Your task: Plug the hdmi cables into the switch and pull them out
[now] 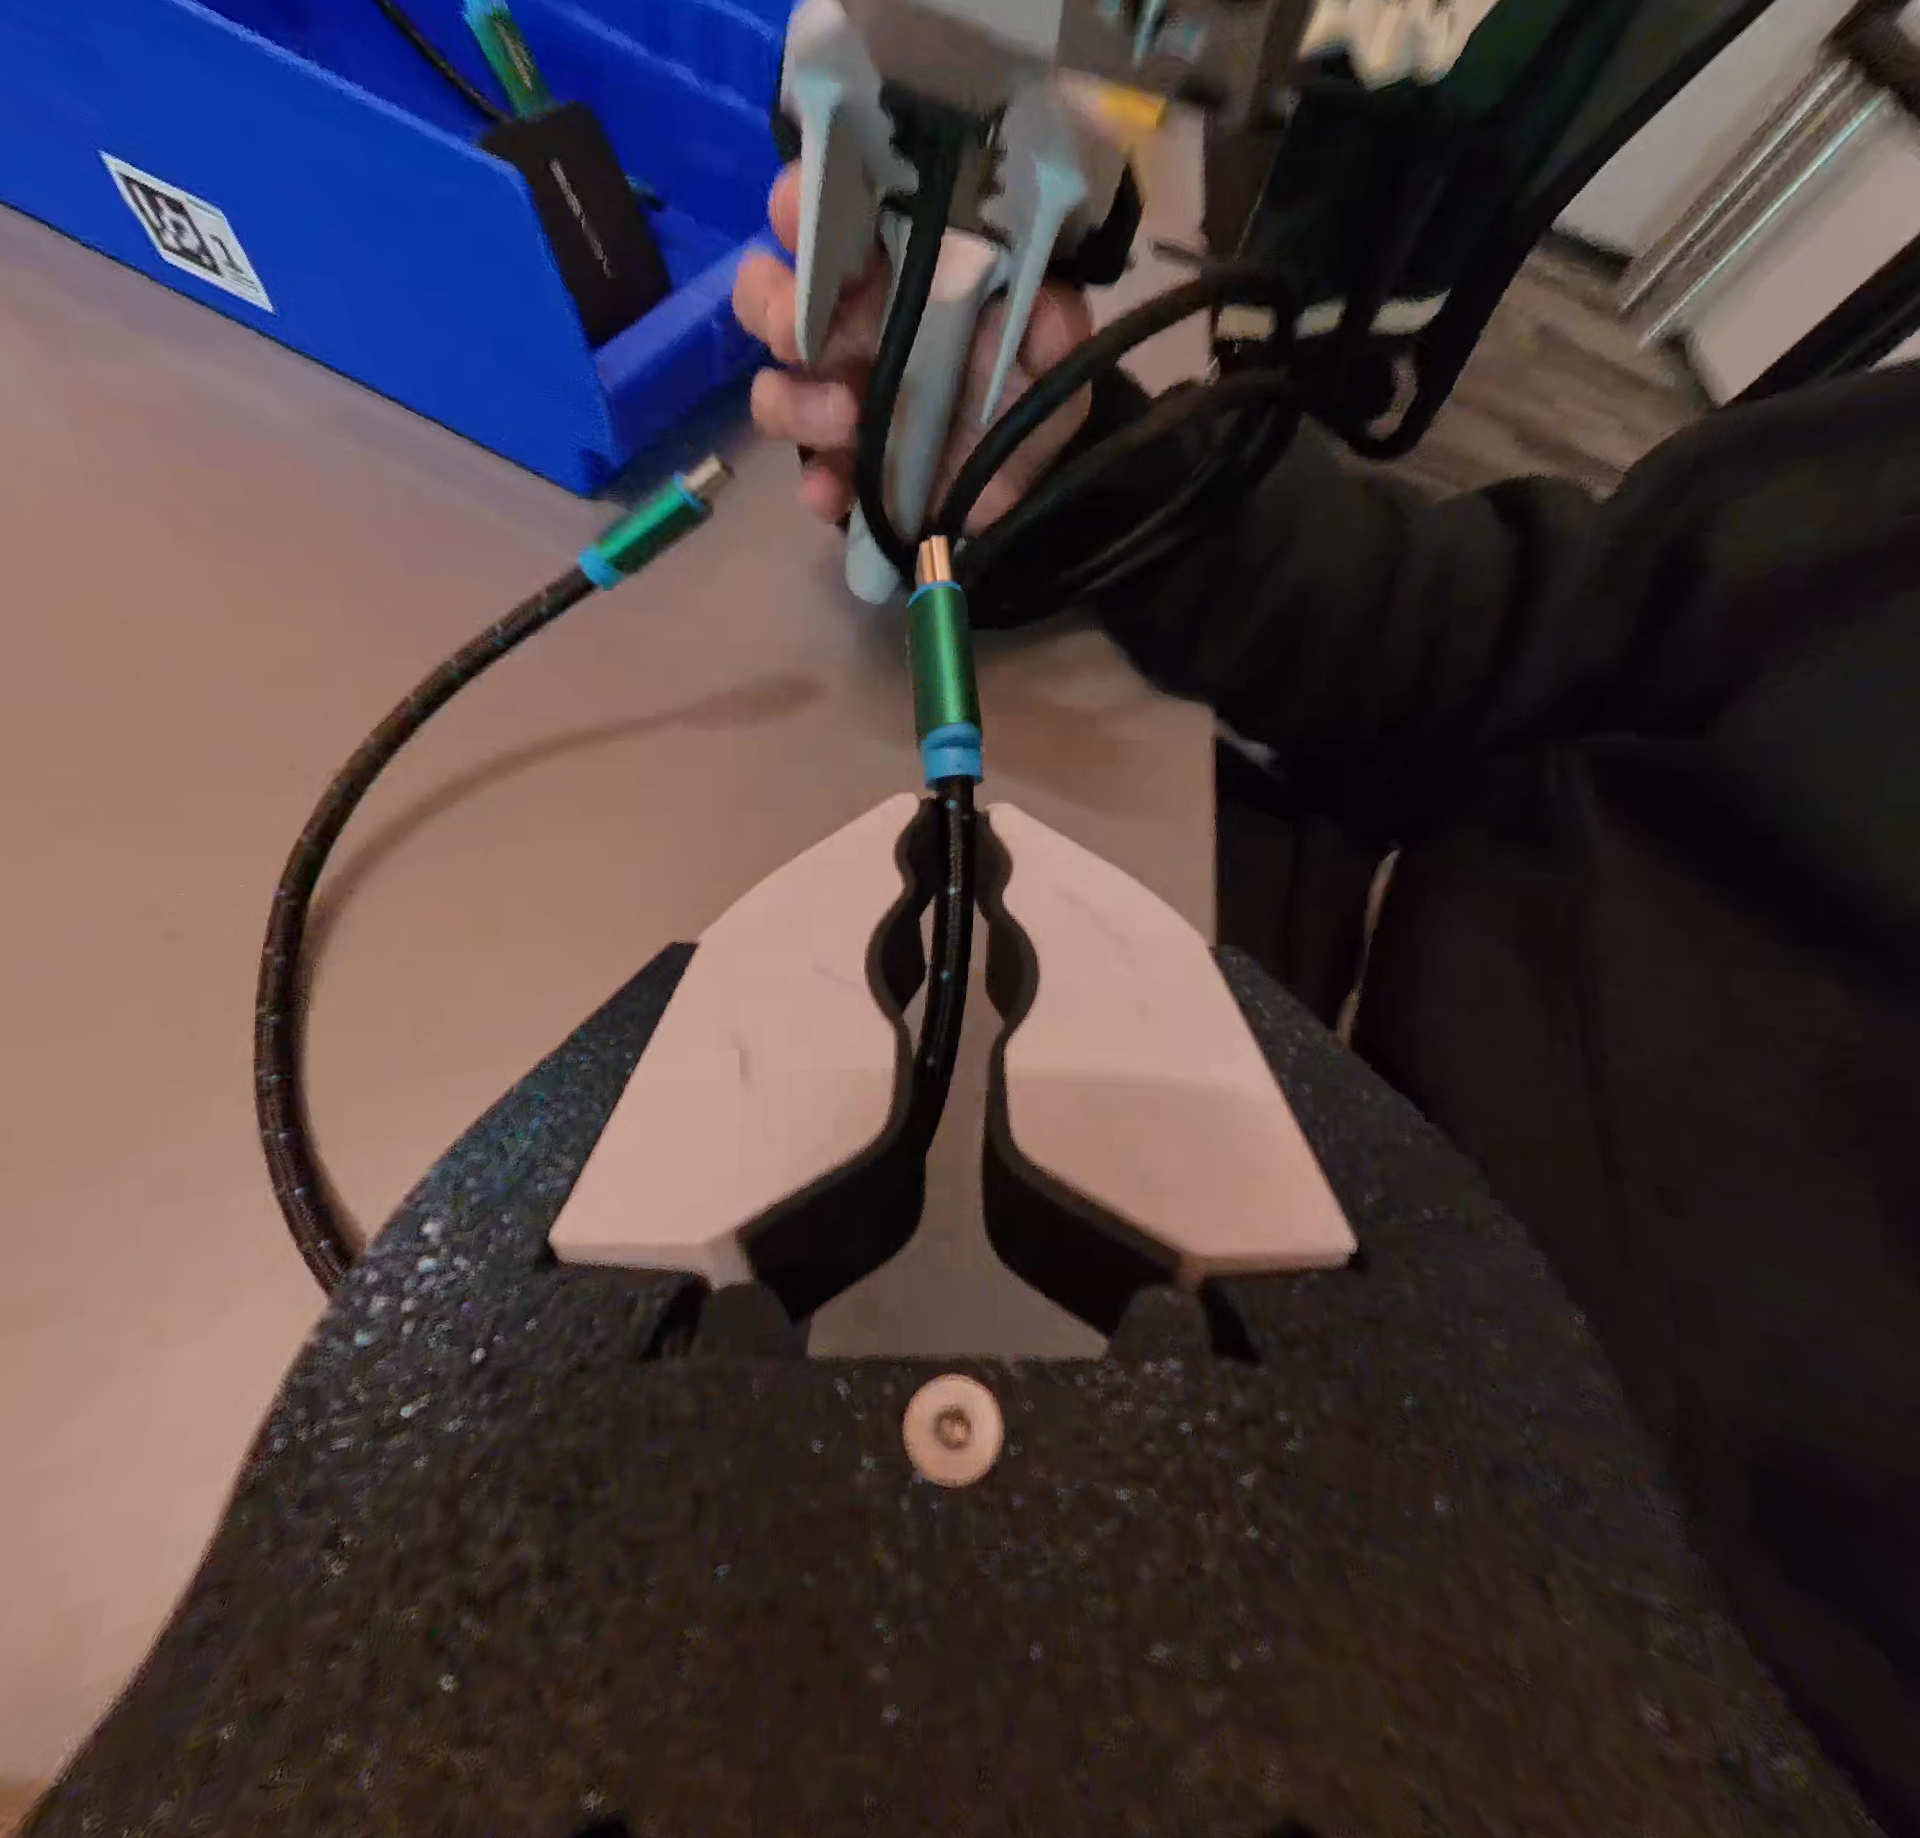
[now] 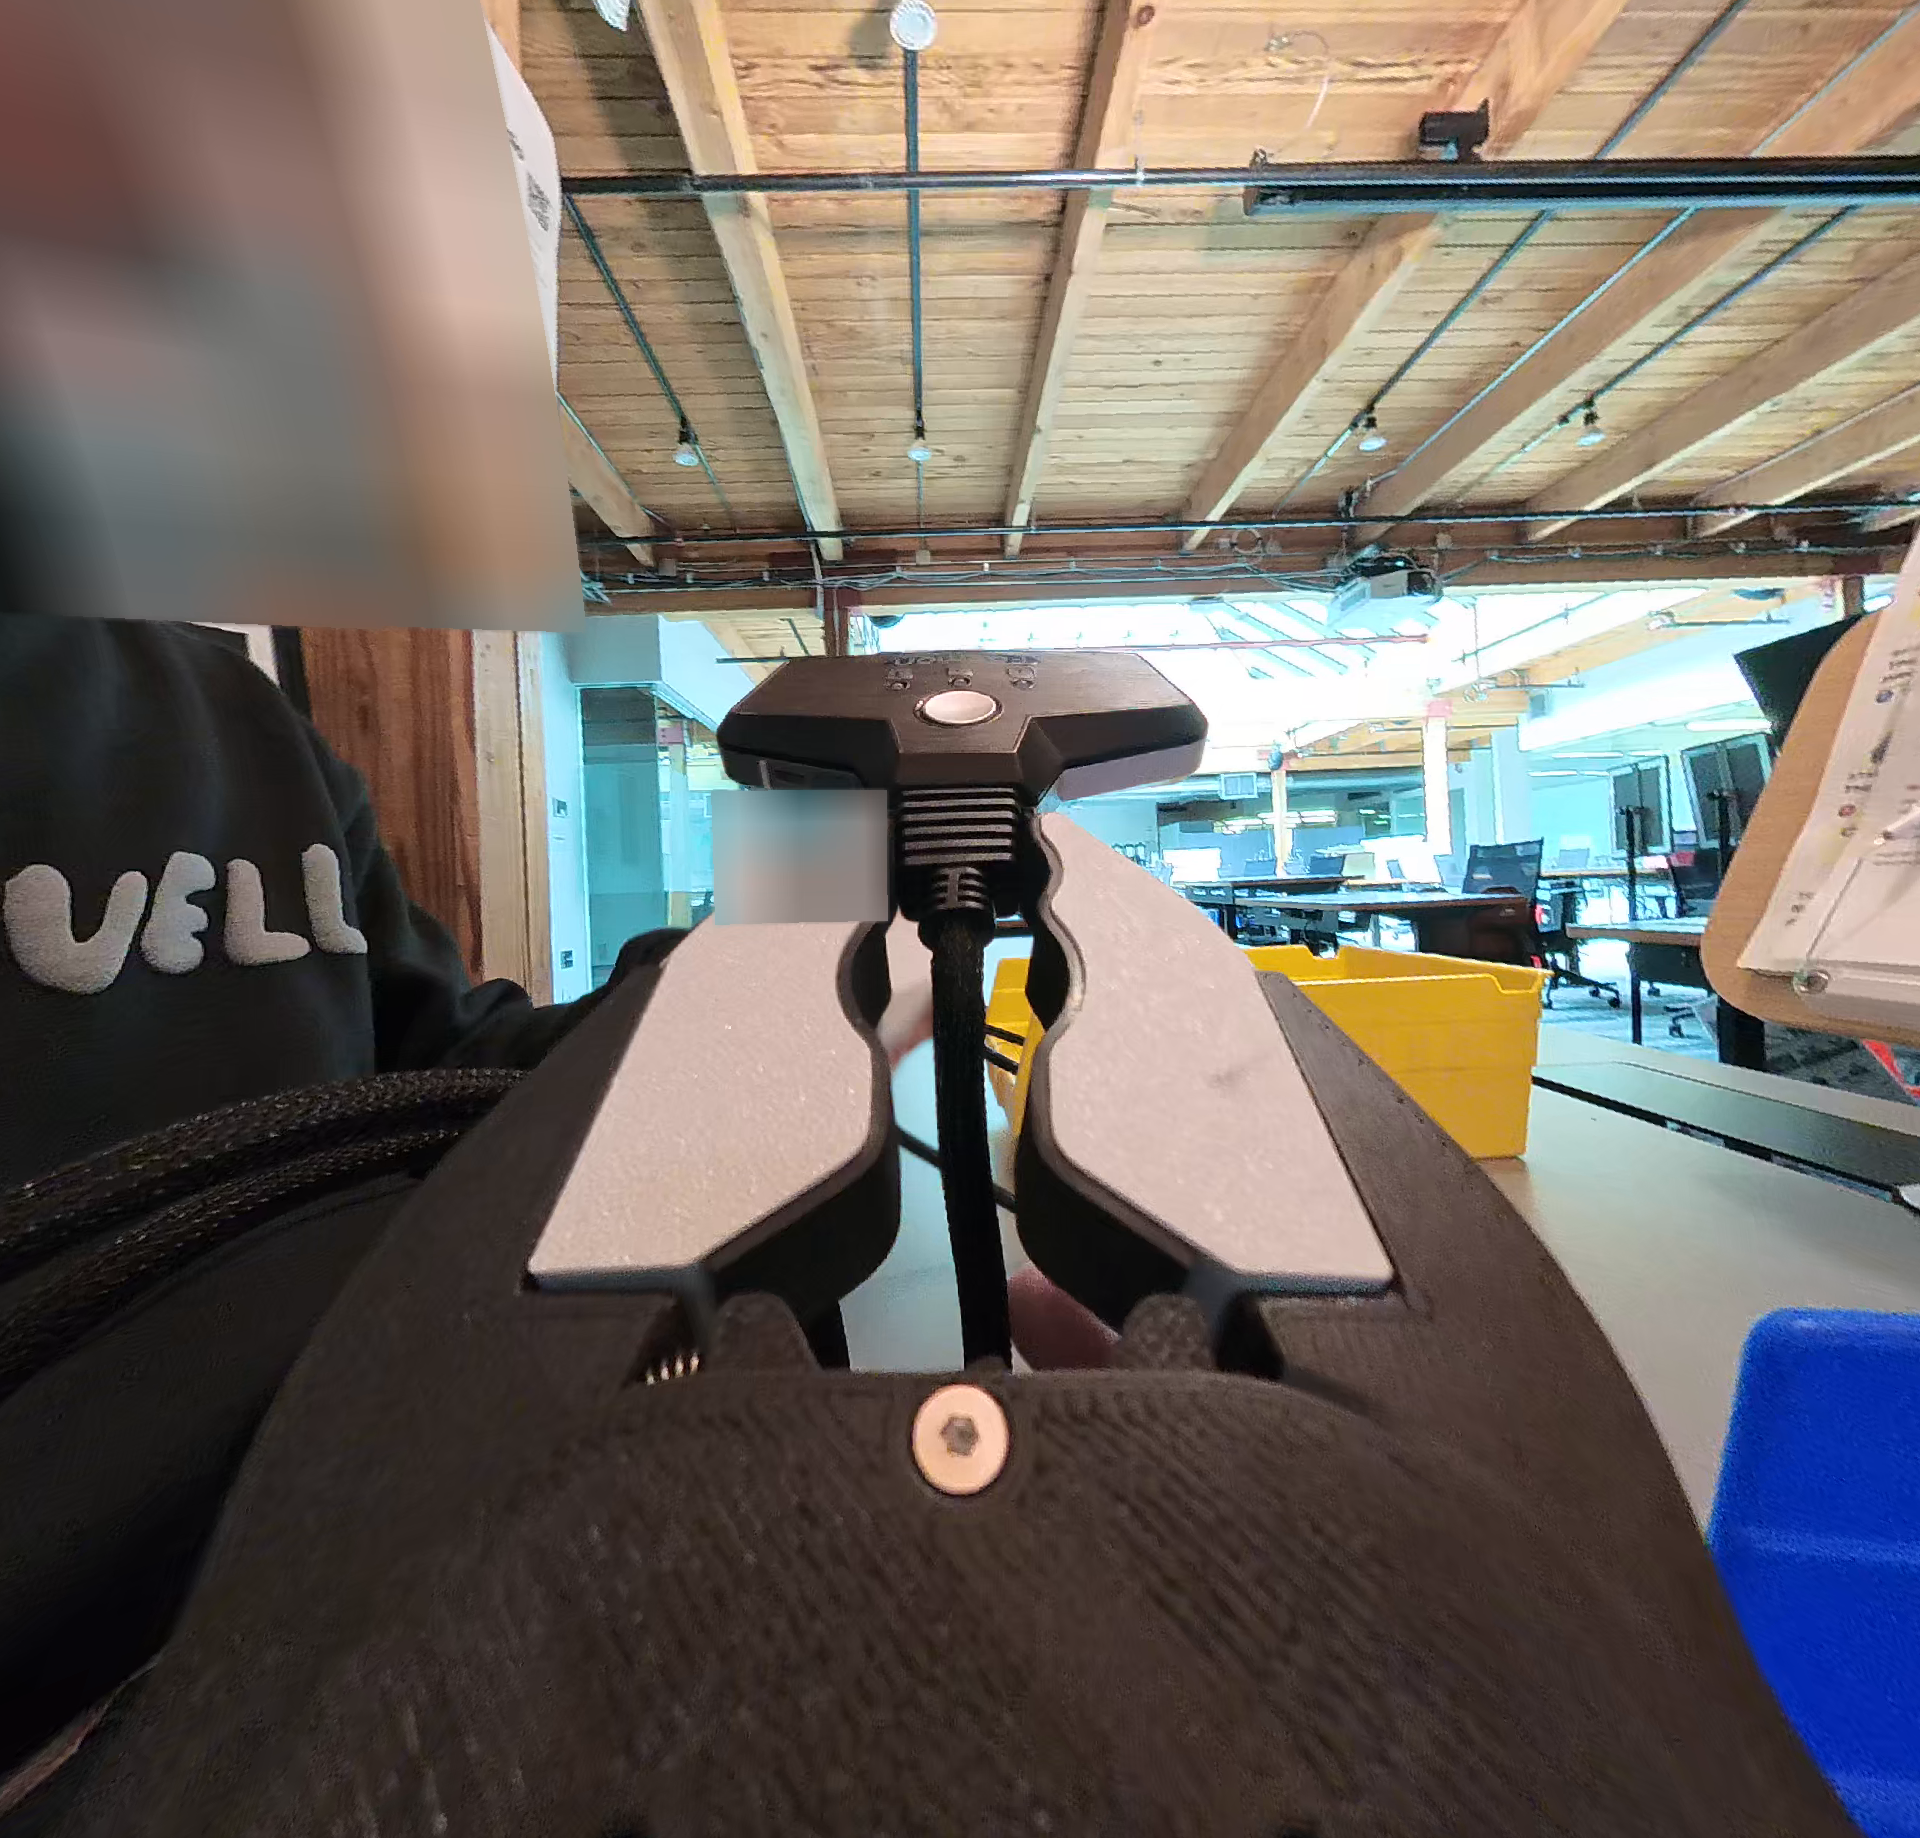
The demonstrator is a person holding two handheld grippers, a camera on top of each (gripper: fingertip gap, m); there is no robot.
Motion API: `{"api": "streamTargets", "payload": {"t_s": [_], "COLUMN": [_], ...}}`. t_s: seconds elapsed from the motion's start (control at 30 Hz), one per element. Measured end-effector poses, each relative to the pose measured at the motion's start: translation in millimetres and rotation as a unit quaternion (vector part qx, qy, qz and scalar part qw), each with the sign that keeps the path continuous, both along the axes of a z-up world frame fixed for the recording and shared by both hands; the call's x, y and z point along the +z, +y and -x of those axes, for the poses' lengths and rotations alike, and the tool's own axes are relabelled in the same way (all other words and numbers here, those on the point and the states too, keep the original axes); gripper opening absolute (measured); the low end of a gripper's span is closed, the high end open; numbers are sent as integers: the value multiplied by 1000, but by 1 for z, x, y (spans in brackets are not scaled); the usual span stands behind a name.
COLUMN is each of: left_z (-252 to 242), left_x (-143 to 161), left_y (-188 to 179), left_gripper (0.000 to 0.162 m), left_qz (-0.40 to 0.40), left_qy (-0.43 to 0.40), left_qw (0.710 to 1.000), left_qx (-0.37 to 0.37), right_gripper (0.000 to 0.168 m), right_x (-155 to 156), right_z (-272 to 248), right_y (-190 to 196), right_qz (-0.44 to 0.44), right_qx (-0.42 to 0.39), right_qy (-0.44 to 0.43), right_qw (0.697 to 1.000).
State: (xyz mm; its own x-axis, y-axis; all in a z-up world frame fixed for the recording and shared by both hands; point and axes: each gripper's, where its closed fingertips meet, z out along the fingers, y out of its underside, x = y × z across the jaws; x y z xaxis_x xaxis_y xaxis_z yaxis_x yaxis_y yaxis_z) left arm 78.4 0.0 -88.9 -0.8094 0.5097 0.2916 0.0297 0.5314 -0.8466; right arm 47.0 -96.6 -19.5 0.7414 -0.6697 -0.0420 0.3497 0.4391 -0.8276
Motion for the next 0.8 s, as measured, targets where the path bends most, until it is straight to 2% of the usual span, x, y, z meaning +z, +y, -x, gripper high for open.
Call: {"api": "streamTargets", "payload": {"t_s": [0.17, 0.27, 0.33, 0.4, 0.5, 0.6, 0.7, 0.8], "left_z": [-27, -68, -96, -121, -152, -174, -187, -192], "left_x": [53, 62, 61, 57, 44, 31, 25, 25], "left_y": [15, 15, 16, 18, 25, 32, 34, 32], "left_gripper": [6, 6, 7, 8, 7, 8, 7, 7], "left_qz": [58, 114, 149, 167, 154, 118, 101, 104], "left_qy": [198, 214, 164, 80, -75, -200, -263, -281], "left_qw": [978, 965, 962, 957, 938, 909, 884, 869], "left_qx": [23, 97, 159, 225, 301, 345, 372, 393], "right_gripper": [22, 22, 22, 22, 22, 22, 22, 22], "right_x": [2, 0, -1, -3, -2, -2, -3, -5], "right_z": [3, 2, 0, -2, -2, -2, -4, -6], "right_y": [-5, -3, -1, 2, 3, 4, 7, 10], "right_qz": [-9, -3, 4, 11, 11, 8, 13, 20], "right_qx": [-9, -11, -10, -10, -13, -14, -13, -11], "right_qy": [-1, 4, 8, 11, 10, 8, 11, 15], "right_qw": [1000, 1000, 1000, 1000, 1000, 1000, 1000, 1000]}}
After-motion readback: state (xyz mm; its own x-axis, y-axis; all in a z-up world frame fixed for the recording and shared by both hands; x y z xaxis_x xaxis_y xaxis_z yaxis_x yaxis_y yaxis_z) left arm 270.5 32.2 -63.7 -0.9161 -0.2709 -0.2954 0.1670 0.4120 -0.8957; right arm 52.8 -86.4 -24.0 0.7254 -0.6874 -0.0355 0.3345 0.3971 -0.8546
